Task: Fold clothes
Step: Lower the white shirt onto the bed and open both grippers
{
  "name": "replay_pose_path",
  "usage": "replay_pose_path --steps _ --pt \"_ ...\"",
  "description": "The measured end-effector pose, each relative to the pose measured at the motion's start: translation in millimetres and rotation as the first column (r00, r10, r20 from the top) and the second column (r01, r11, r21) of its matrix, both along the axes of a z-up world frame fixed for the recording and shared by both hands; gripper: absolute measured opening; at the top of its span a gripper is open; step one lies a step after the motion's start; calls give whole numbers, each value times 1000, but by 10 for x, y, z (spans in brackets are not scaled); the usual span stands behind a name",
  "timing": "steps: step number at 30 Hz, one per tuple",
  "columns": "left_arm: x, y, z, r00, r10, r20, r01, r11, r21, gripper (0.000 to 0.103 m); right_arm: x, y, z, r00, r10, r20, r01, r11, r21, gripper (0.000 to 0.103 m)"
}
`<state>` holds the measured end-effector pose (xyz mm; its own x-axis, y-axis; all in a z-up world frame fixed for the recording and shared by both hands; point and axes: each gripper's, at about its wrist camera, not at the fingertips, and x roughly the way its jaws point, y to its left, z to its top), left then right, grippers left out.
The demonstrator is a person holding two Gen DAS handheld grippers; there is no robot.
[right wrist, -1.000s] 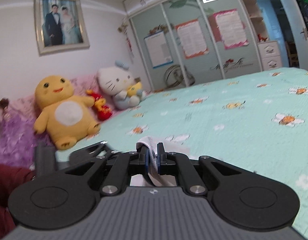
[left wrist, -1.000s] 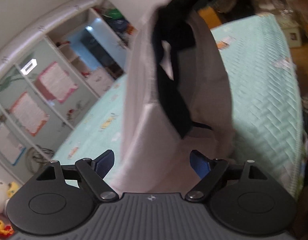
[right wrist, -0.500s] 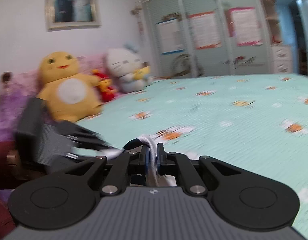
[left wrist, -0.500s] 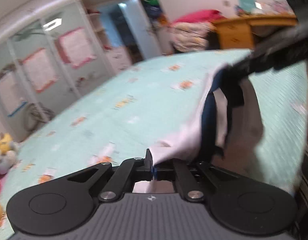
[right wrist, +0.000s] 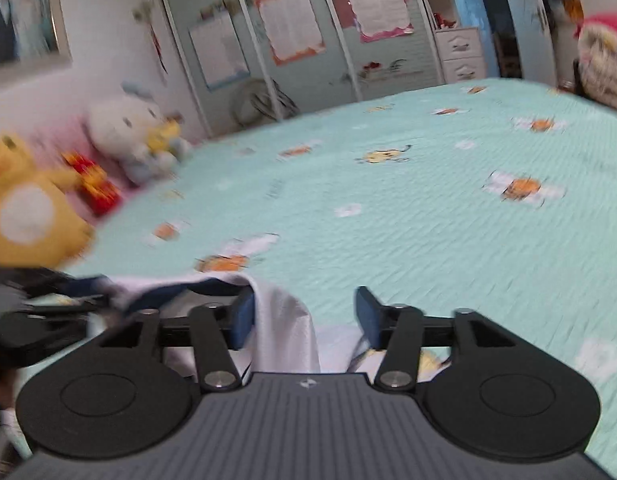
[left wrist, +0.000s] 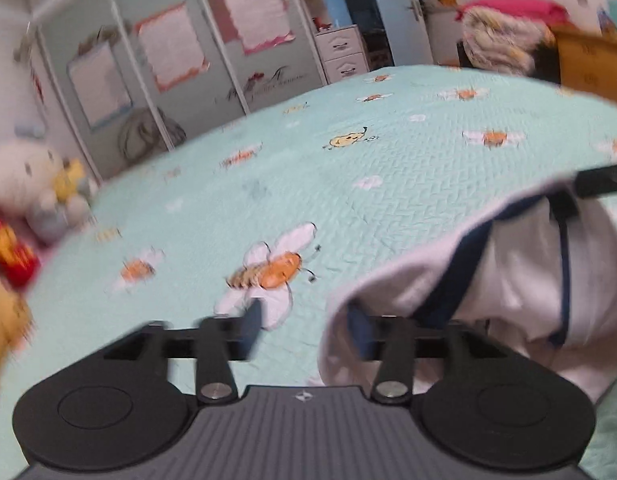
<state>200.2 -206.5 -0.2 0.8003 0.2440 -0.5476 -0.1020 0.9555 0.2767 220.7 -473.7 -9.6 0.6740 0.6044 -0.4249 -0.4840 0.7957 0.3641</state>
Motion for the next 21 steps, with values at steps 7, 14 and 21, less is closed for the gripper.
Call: replay_pose_path --steps 7,14,21 --pt "-524 -132 80 993 -109 50 114 987 -117 69 -413 -407 -83 1000 18 3 -18 991 135 69" --pt "-792 -659 -361 954 -288 -82 286 957 -40 83 -1083 135 -477 965 206 160 -130 913 -387 69" --pt "-547 -734 -742 940 -300 -161 298 954 -35 66 -1067 347 -706 966 160 202 -54 892 -449 69"
